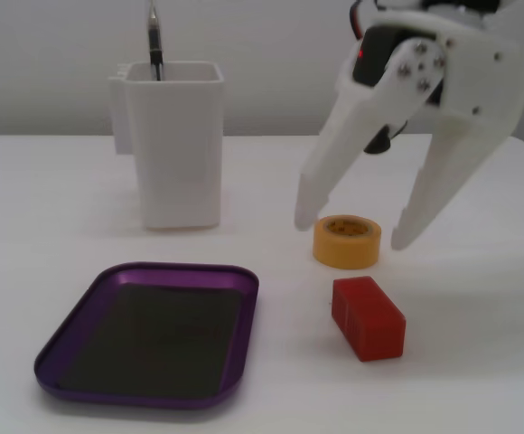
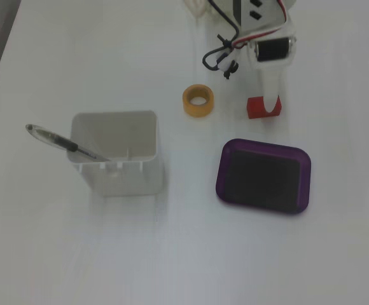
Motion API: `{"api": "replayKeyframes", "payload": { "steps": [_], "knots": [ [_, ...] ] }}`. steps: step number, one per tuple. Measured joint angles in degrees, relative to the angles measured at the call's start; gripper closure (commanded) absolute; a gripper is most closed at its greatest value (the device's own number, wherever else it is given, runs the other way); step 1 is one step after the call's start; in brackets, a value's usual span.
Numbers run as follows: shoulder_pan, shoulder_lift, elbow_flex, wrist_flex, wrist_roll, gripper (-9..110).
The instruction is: Remove the cube from the box.
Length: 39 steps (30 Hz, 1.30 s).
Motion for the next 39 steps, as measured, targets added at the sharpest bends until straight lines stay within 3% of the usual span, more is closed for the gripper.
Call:
{"api": "replayKeyframes", "payload": {
  "steps": [7,27,39],
  "knots": [
    [5.5,20.7,5.1,1.1,-1.6,79],
    [8.7,77.7,53.8,3.3,-1.6,79],
    [8.5,82.4,58.6,11.2,-1.6,82]
  ]
}}
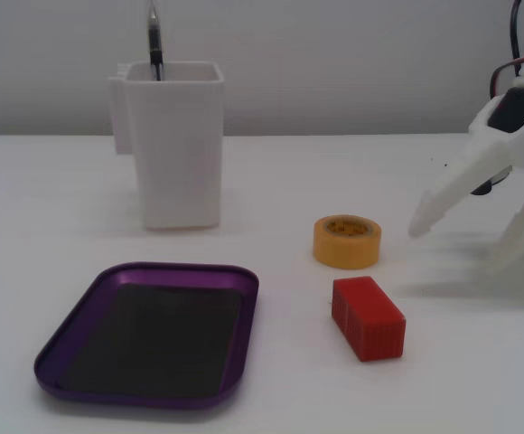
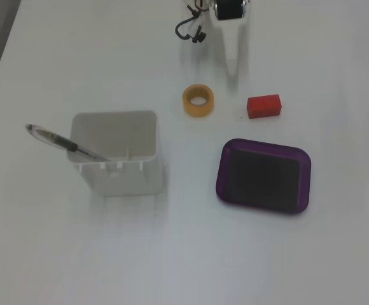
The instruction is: Remove the cube from the box.
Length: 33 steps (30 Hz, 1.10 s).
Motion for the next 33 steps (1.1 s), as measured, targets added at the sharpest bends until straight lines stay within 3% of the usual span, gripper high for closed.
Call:
{"api": "replayKeyframes", "payload": {
  "steps": [6,33],
  "knots": [
    [0.0,0.0,1.5,0.3,0.0,103],
    [0.0,0.0,4.0,0.3,0.1,102]
  ]
}}
